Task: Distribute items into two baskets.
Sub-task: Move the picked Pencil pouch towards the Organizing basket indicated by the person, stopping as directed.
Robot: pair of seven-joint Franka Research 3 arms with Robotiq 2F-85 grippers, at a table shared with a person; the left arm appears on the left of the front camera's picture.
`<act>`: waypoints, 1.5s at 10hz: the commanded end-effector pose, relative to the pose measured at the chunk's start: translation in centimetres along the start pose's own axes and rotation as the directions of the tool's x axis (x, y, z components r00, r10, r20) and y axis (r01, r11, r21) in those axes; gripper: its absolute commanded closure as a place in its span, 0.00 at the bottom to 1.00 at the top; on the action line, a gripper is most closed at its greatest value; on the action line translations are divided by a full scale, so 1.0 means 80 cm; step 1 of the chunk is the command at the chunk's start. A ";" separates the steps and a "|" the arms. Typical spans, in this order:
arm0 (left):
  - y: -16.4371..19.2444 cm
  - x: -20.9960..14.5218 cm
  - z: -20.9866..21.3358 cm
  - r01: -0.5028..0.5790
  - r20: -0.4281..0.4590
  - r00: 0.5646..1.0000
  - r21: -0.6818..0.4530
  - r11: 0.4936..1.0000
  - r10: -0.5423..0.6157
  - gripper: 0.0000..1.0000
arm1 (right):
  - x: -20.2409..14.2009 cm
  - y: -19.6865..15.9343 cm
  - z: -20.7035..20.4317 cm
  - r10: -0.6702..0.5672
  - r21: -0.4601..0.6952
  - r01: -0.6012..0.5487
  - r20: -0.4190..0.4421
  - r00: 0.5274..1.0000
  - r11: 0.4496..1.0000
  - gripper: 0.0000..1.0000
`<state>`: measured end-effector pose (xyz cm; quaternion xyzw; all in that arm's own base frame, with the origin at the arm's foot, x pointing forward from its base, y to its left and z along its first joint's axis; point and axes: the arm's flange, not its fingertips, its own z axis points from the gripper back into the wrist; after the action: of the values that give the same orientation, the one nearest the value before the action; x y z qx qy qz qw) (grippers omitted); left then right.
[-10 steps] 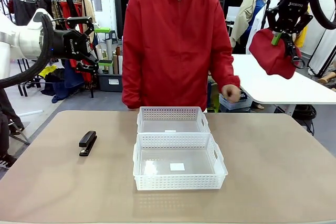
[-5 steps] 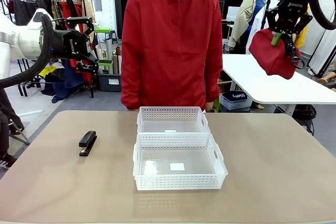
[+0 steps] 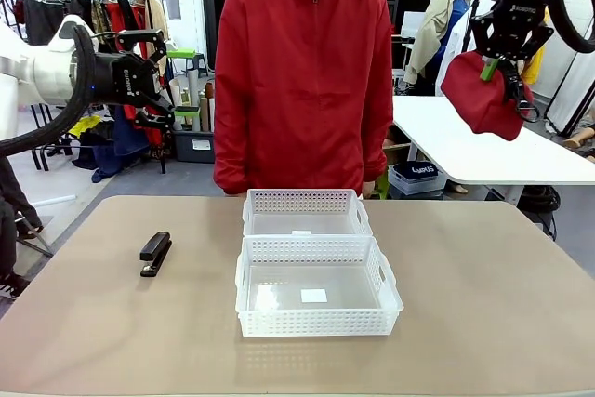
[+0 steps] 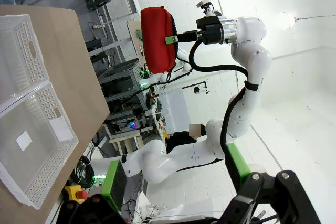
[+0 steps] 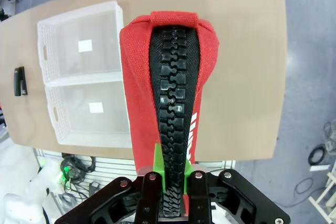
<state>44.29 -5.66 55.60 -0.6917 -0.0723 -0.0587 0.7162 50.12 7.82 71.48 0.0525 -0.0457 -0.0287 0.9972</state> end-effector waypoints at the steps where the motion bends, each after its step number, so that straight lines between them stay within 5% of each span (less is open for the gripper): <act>1: -0.002 0.000 0.001 0.004 0.001 1.000 -0.002 1.000 -0.004 0.00 | -0.001 -0.001 0.003 -0.002 0.003 0.002 0.004 1.000 1.000 1.00; 15: -0.002 0.000 0.001 0.004 0.001 1.000 -0.002 1.000 -0.004 0.00 | -0.001 -0.001 0.003 -0.002 0.003 0.002 0.004 1.000 1.000 1.00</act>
<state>44.29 -5.66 55.60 -0.6917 -0.0723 -0.0587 0.7162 50.12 7.82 71.48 0.0525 -0.0457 -0.0287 0.9972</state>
